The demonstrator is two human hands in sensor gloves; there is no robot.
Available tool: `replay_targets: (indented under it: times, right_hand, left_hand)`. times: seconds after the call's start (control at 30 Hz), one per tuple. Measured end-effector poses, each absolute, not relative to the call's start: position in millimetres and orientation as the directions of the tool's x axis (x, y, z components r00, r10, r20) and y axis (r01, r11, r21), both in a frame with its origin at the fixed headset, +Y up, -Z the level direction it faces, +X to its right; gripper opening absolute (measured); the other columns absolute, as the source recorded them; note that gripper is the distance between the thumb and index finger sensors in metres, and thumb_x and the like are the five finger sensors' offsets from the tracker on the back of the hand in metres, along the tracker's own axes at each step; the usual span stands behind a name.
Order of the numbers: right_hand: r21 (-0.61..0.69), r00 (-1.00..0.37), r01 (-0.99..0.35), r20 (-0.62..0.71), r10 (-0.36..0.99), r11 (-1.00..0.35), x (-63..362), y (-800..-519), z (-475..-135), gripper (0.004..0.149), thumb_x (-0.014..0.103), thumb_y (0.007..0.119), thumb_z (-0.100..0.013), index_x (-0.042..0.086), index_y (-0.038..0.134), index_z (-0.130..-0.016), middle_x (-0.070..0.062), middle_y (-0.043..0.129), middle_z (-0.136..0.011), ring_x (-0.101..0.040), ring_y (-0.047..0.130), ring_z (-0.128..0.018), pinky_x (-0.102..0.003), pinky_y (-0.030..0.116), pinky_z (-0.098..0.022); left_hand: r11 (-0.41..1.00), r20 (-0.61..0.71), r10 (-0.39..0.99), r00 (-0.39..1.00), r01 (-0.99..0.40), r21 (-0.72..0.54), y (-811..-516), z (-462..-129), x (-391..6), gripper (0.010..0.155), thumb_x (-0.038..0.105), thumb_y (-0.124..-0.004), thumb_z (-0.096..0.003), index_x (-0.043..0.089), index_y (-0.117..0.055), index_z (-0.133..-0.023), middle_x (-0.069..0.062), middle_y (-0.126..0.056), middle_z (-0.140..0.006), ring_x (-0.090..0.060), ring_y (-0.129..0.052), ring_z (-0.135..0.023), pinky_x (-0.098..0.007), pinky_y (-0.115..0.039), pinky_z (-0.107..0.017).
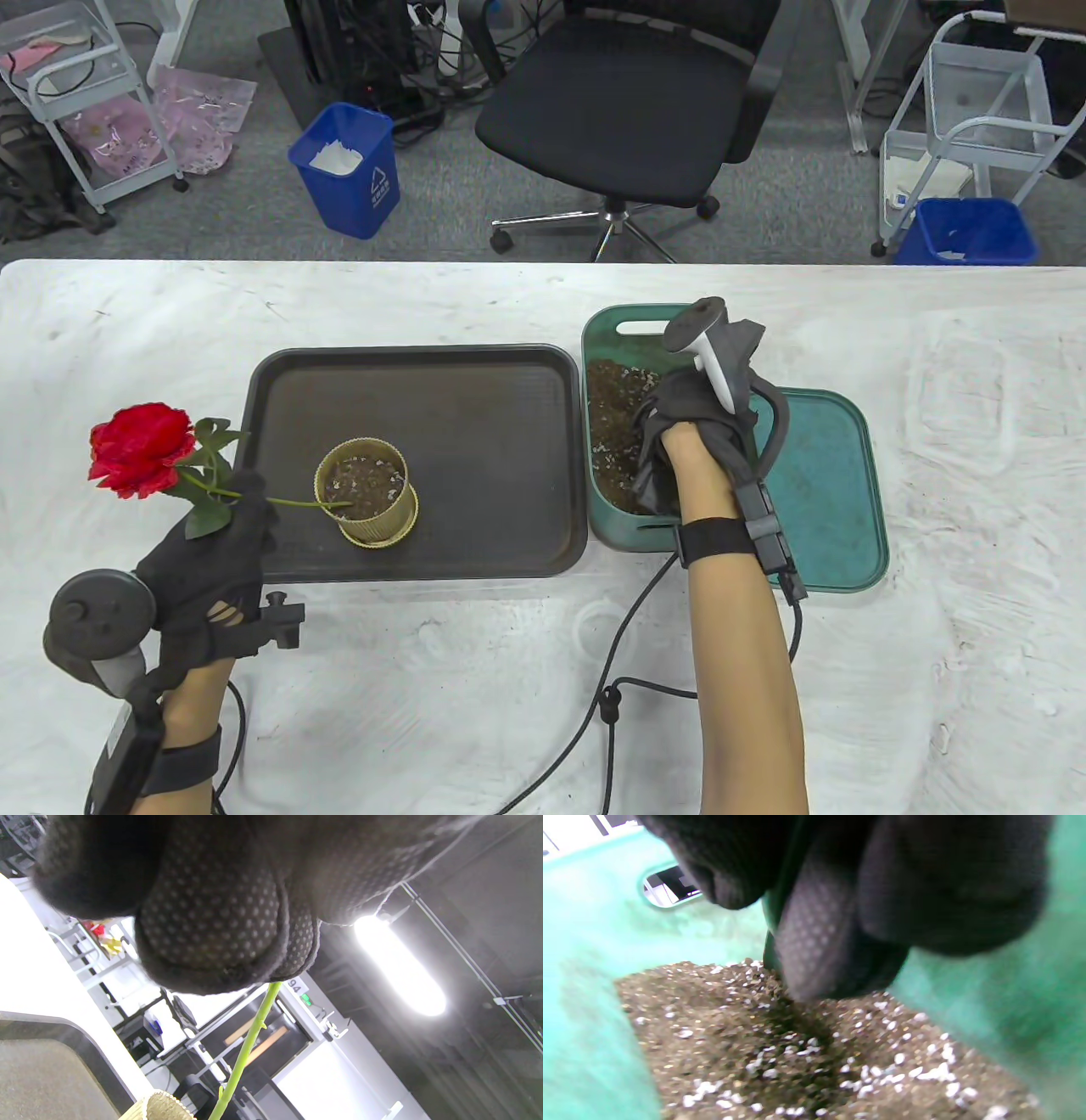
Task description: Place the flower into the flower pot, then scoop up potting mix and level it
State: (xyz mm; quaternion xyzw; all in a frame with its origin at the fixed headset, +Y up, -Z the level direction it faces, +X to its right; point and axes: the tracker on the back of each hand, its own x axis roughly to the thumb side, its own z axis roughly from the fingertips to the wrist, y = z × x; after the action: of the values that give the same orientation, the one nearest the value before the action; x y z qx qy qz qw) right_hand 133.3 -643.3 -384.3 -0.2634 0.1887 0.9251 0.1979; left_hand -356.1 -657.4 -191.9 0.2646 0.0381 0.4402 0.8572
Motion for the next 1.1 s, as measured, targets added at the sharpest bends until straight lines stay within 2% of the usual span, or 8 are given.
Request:
replay_targets:
  times: [0.4,0.6,0.83,1.1]
  right_hand:
    - [0.277,-0.617,-0.756,-0.603,0.505,-0.593,146.5,-650.2,-378.9,0.056,0.028,0.076,-0.041,0.002,0.072,-0.090,-0.016,0.098,-0.065,-0.029,0.107,-0.028,-0.038,0.095,-0.014]
    - [0.256,-0.469,-0.877,-0.642,0.607,-0.406,152.6,-655.5,-364.7,0.056,0.028,0.074,-0.041,-0.001,0.070,-0.090,-0.017,0.098,-0.063,-0.027,0.108,-0.026,-0.035,0.096,-0.011]
    - [0.141,-0.314,-0.944,-0.655,0.688,-0.297,160.4,-652.5,-342.5,0.056,0.027,0.073,-0.042,-0.003,0.069,-0.089,-0.018,0.097,-0.062,-0.026,0.109,-0.025,-0.034,0.098,-0.009]
    - [0.038,-0.213,-0.970,-0.620,0.755,-0.242,167.5,-636.0,-321.5,0.056,0.027,0.073,-0.042,-0.002,0.069,-0.089,-0.017,0.097,-0.062,-0.026,0.109,-0.025,-0.034,0.098,-0.009]
  left_hand:
    - [0.470,0.165,0.778,0.606,-0.736,0.488,-657.1,-192.2,-356.5,0.042,0.044,-0.089,-0.0422,0.021,-0.095,-0.076,0.003,-0.107,-0.056,-0.014,-0.113,-0.022,-0.032,-0.096,-0.024]
    - [0.467,0.170,0.781,0.602,-0.742,0.482,-657.0,-193.0,-356.4,0.042,0.045,-0.089,-0.0422,0.021,-0.095,-0.076,0.003,-0.107,-0.056,-0.014,-0.113,-0.022,-0.032,-0.096,-0.024]
    - [0.461,0.182,0.784,0.593,-0.753,0.470,-656.8,-193.4,-354.4,0.042,0.045,-0.089,-0.0423,0.021,-0.095,-0.076,0.003,-0.107,-0.056,-0.014,-0.113,-0.022,-0.032,-0.096,-0.024]
    - [0.456,0.181,0.790,0.586,-0.759,0.466,-657.2,-194.4,-355.6,0.042,0.044,-0.089,-0.0422,0.021,-0.095,-0.076,0.003,-0.107,-0.056,-0.014,-0.113,-0.022,-0.032,-0.096,-0.024]
